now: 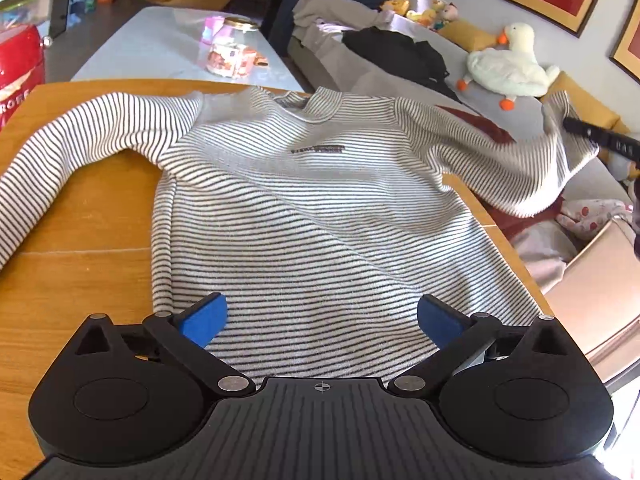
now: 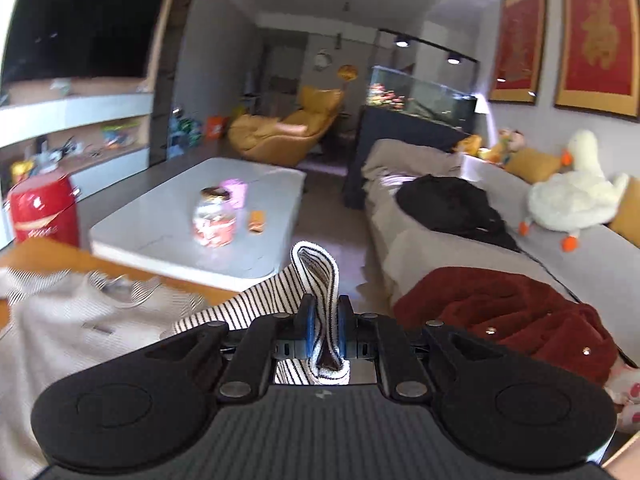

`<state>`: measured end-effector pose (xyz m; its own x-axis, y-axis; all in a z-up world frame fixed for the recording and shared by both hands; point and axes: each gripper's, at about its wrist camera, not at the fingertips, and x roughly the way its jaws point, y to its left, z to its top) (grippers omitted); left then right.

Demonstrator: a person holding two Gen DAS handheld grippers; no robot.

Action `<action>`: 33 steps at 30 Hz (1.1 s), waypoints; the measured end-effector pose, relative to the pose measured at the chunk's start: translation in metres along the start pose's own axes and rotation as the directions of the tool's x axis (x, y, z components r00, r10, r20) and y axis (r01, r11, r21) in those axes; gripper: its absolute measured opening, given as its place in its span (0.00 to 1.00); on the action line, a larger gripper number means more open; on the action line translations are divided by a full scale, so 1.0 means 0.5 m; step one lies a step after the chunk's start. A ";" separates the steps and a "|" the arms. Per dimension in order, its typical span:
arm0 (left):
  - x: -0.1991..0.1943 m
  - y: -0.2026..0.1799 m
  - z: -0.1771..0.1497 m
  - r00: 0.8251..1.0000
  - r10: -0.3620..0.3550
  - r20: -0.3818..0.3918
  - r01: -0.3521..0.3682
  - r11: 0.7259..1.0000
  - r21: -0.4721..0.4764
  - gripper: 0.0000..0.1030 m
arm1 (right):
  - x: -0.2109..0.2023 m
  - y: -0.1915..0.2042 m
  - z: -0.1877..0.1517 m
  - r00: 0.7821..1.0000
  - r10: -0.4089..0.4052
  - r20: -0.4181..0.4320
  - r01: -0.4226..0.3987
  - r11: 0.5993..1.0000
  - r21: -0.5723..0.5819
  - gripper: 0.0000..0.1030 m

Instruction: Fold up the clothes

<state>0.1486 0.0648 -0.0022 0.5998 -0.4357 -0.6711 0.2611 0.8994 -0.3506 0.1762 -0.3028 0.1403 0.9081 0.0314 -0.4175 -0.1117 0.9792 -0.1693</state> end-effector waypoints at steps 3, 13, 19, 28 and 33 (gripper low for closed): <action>0.004 -0.008 -0.008 1.000 0.009 0.019 -0.009 0.999 0.032 1.00 | 0.029 -0.070 0.042 0.996 -0.087 0.025 0.084 0.991 0.100 0.10; 0.003 -0.006 -0.012 0.999 -0.006 0.047 0.005 1.000 0.026 1.00 | 0.095 0.048 0.135 0.986 0.141 0.087 -0.153 0.975 0.160 0.04; -0.003 0.003 -0.029 0.996 -0.041 0.084 0.036 0.998 0.056 1.00 | 0.151 0.214 0.185 0.946 0.314 0.084 -0.321 0.943 0.087 0.04; -0.006 0.012 -0.034 0.992 -0.069 0.109 0.065 0.997 0.039 1.00 | 0.193 0.281 0.143 0.916 0.398 0.053 -0.402 0.910 0.100 0.04; -0.006 0.013 -0.032 0.991 -0.074 0.113 0.071 0.997 0.034 1.00 | 0.209 0.288 0.099 0.908 0.418 0.034 -0.419 0.899 0.128 0.47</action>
